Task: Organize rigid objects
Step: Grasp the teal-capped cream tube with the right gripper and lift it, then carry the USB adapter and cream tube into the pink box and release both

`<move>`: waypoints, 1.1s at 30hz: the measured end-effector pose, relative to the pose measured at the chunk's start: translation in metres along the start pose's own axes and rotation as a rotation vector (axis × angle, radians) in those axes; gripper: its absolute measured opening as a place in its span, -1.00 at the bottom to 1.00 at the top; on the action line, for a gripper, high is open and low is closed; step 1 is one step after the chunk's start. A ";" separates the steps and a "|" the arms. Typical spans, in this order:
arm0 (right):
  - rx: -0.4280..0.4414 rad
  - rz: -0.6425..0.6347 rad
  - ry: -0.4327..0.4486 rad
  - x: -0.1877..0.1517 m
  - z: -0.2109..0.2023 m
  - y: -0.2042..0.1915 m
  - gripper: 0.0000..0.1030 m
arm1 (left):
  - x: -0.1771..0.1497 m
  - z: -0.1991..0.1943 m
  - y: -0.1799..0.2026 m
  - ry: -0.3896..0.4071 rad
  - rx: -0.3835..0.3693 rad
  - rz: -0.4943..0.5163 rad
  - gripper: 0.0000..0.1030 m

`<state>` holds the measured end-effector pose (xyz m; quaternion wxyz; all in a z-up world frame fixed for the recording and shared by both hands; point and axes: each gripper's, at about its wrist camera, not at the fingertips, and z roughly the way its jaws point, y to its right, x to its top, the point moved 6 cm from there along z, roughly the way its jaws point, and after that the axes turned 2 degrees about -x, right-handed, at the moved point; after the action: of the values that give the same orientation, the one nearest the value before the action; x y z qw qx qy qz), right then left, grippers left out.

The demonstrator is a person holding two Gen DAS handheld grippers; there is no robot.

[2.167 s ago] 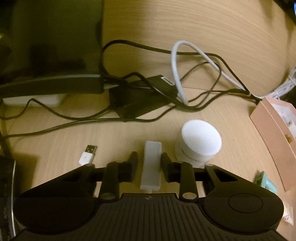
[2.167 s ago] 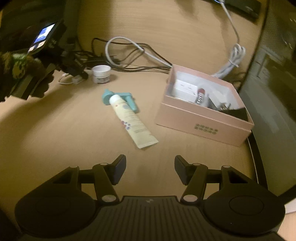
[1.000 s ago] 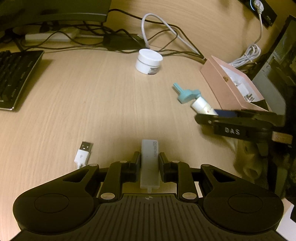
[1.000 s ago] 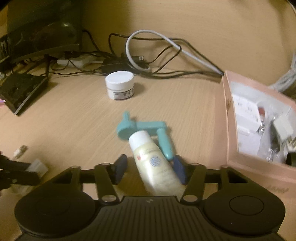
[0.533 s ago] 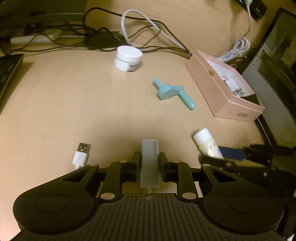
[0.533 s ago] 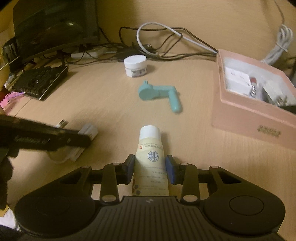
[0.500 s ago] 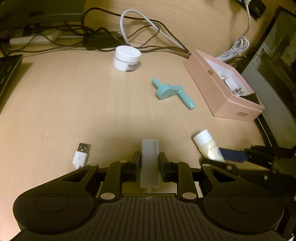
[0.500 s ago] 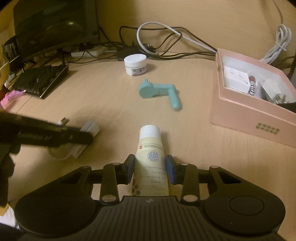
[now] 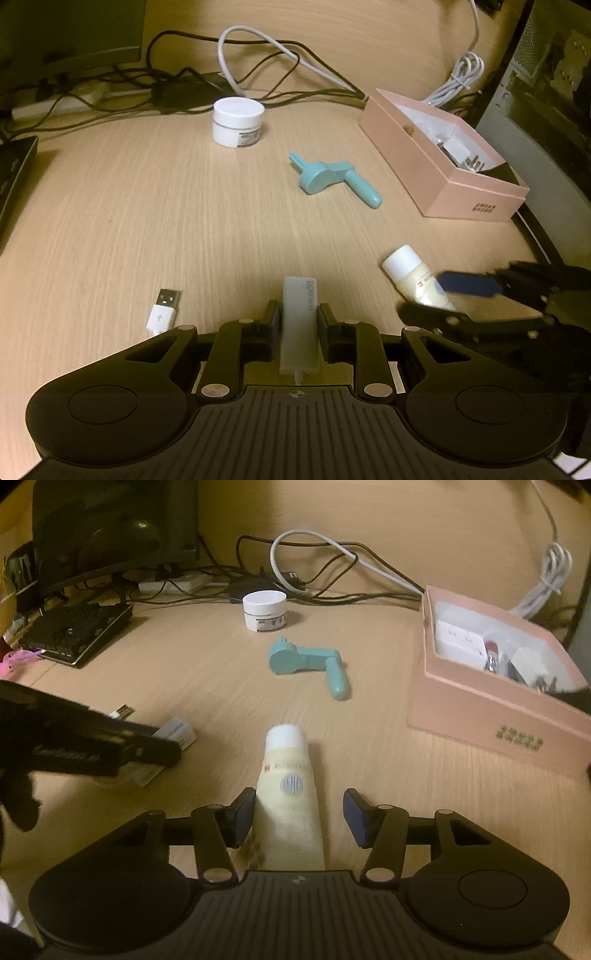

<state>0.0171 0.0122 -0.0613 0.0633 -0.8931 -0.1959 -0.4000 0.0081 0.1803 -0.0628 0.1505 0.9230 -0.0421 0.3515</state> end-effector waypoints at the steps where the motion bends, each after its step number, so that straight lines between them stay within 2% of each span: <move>1: 0.000 -0.006 0.002 0.003 0.003 0.000 0.00 | 0.000 0.000 -0.001 0.002 -0.005 -0.007 -0.51; 3: 0.004 -0.025 0.005 0.009 0.008 -0.002 -0.12 | -0.001 -0.001 -0.002 0.006 -0.013 -0.017 -0.51; 4: 0.010 -0.038 0.003 0.012 0.009 -0.003 -0.42 | -0.001 -0.001 -0.002 0.006 -0.015 -0.017 -0.51; 8: -0.011 -0.078 0.018 0.020 -0.001 -0.007 -0.44 | -0.001 -0.001 -0.001 0.013 -0.008 -0.003 -0.51; 13: -0.016 -0.032 0.045 0.019 -0.037 0.008 -0.44 | -0.003 -0.001 0.003 0.023 0.013 0.030 -0.51; 18: -0.075 0.014 0.061 0.011 -0.075 0.034 -0.44 | -0.004 -0.001 0.007 0.028 0.030 0.052 -0.52; 22: -0.136 0.047 0.080 0.003 -0.101 0.054 -0.44 | -0.008 -0.002 0.021 0.012 -0.037 0.073 -0.53; 26: -0.182 0.116 0.094 -0.010 -0.119 0.072 -0.44 | -0.004 -0.012 0.054 0.029 -0.126 0.135 -0.53; 29: -0.204 0.164 0.109 -0.019 -0.131 0.085 -0.44 | 0.026 -0.024 0.085 0.088 -0.205 0.163 -0.53; 33: -0.234 0.214 0.150 -0.027 -0.148 0.100 -0.44 | 0.096 -0.042 0.143 0.207 -0.295 0.249 -0.53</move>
<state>-0.0609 -0.1274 0.0221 0.0153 -0.8779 -0.0466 -0.4764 0.0268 0.0601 0.0659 0.2427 0.8378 -0.1912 0.4502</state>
